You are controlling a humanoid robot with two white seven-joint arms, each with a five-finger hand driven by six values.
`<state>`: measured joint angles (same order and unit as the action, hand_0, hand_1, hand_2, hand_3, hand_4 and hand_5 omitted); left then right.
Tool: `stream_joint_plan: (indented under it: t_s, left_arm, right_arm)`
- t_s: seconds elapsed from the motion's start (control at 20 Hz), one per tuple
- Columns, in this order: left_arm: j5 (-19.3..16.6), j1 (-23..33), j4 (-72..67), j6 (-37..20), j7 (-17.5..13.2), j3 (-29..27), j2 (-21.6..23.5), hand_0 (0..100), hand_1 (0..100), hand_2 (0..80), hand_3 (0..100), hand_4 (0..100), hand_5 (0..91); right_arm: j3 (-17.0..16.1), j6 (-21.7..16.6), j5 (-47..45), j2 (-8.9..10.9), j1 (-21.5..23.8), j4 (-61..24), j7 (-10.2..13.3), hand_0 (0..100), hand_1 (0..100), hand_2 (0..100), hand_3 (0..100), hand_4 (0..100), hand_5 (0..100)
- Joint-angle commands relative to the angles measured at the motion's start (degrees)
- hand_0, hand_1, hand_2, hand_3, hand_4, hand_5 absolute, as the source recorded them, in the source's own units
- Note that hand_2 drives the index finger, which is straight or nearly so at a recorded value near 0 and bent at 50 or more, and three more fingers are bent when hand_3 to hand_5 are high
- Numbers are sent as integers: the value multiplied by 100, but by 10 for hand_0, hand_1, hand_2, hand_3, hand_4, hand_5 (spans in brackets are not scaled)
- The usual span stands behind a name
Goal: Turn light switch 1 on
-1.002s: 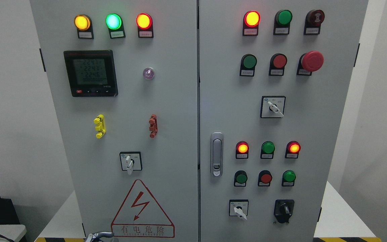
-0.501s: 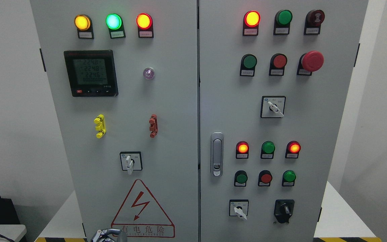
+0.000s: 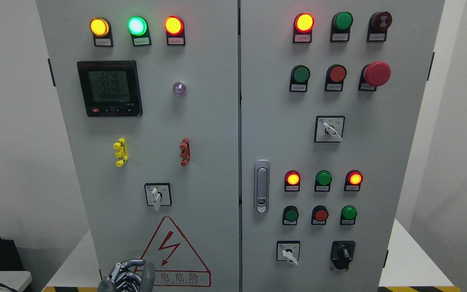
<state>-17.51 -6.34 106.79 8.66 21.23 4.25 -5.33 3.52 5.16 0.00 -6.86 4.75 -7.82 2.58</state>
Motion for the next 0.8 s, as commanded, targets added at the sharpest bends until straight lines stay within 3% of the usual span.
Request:
stream_joint_plan:
  t_s: [0.0,0.3,0.75]
  left_arm:
    - [-6,-420,0,355,223,357,-56,109,348,431,805,897,865]
    - [2,-544,-17,400,242,401,-65,95,407,442,809,899,865]
    - [2,-737,-17,558,365,401,-83,172,390,448,818,901,865]
  right_arm:
    - [0,3,-105,0,0,0,-3,120,389,0,0,0,0]
    - [0,3,-105,0,0,0,-3,120,389,0,0,0,0]
    - [0,3,-97,0,0,0,-3,120,389,0,0,0,0]
